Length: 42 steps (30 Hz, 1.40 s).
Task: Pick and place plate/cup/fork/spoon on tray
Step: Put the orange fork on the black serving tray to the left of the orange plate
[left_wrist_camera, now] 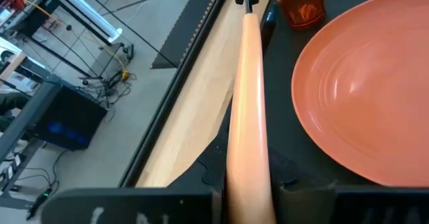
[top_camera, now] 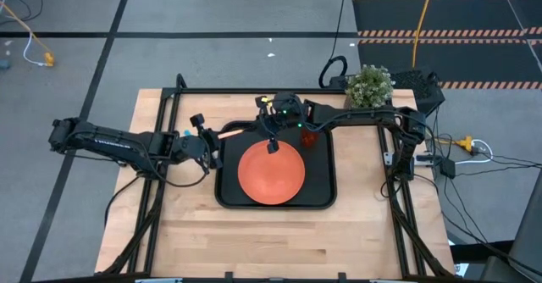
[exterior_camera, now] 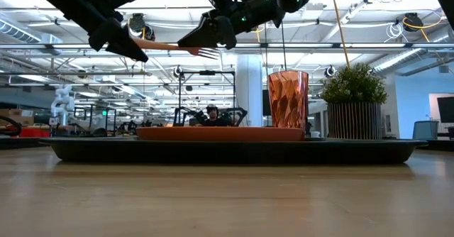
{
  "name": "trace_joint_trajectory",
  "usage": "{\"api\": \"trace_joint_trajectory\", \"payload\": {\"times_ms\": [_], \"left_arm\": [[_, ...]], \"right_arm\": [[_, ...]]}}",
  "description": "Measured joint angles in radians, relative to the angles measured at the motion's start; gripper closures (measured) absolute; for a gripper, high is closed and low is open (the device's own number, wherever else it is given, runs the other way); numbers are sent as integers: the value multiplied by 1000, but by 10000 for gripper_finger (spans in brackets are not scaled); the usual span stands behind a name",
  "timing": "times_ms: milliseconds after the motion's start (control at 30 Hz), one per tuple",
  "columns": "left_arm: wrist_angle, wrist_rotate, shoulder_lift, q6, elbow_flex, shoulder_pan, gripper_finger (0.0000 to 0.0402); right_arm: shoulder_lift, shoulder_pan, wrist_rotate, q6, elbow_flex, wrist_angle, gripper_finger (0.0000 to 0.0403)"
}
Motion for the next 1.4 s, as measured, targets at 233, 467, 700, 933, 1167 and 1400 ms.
{"api": "trace_joint_trajectory", "payload": {"times_ms": [233, 467, 700, 933, 1167, 1400], "left_arm": [[20, -4, -3, 11, 7, 0, 370], [131, 9, -4, 27, 18, 46, 370], [165, 17, -10, -187, 22, 180, 370], [166, 311, -25, -349, 22, 274, 364], [252, 397, -24, -352, 12, 273, 370], [257, 677, -23, -574, 8, 291, 370]], "right_arm": [[-15, 0, 1, -9, 0, -5, 402], [-112, 0, 11, -6, 0, -12, 402], [-276, 2, 0, -16, -1, -74, 402], [-428, 10, -51, 77, -1, -301, 402], [-451, 21, -327, 39, -28, -534, 402], [-451, 52, -341, -86, -123, -523, 402]]}}
